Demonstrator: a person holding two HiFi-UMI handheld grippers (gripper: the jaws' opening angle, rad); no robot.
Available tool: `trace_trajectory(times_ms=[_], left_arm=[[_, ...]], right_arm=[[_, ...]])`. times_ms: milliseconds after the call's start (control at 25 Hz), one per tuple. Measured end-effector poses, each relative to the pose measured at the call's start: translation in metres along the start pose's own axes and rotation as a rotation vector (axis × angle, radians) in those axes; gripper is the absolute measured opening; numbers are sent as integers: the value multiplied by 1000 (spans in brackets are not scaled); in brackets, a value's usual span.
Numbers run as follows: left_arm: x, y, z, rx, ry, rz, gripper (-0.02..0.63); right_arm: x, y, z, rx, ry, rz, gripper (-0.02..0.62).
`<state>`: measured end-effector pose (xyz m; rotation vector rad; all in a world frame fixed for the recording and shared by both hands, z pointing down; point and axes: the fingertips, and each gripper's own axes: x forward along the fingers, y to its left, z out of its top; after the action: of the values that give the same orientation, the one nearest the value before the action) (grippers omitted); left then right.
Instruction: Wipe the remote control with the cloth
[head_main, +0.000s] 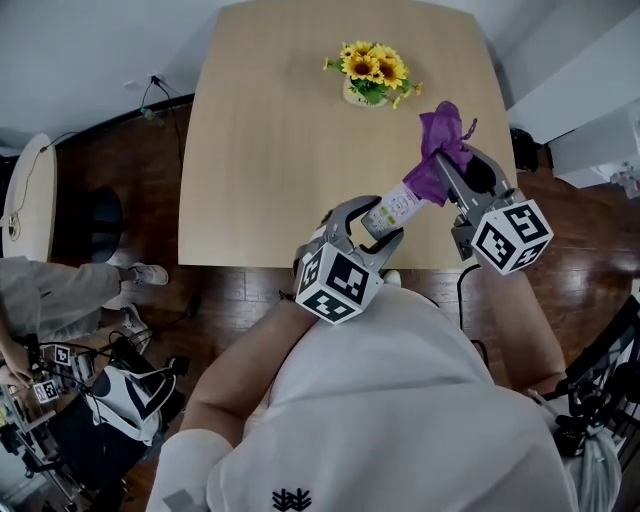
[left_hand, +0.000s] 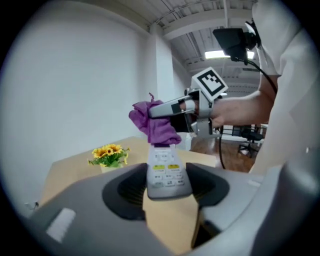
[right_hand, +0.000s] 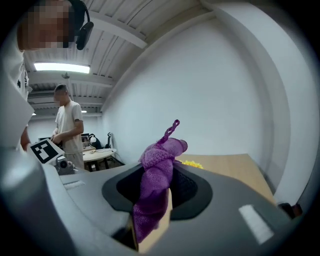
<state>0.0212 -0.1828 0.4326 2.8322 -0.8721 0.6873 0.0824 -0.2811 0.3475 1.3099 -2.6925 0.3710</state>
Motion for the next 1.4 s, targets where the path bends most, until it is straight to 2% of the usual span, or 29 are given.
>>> trace_trajectory(times_ms=[160, 320, 480, 720, 840, 1040, 1400], left_arm=[[-4, -1, 1, -2, -7, -1, 262], [-1, -1, -3, -5, -6, -1, 262], [4, 1, -5, -8, -9, 3, 261], [8, 2, -1, -10, -18, 4, 261], [6, 5, 1, -11, -24, 11, 261], [3, 5, 1, -5, -26, 17, 261], [-1, 7, -10, -24, -11, 24, 261]], right_arm=[[-4, -27, 6, 2, -8, -58, 126], [-8, -17, 17, 13, -32, -42, 126], [-6, 26, 22, 42, -45, 62, 126], [-7, 116, 23, 160, -59, 299, 126], [-4, 136, 13, 193, -42, 348, 126], [4, 109, -4, 201, -24, 277, 126], [6, 9, -19, 171, -11, 36, 126]])
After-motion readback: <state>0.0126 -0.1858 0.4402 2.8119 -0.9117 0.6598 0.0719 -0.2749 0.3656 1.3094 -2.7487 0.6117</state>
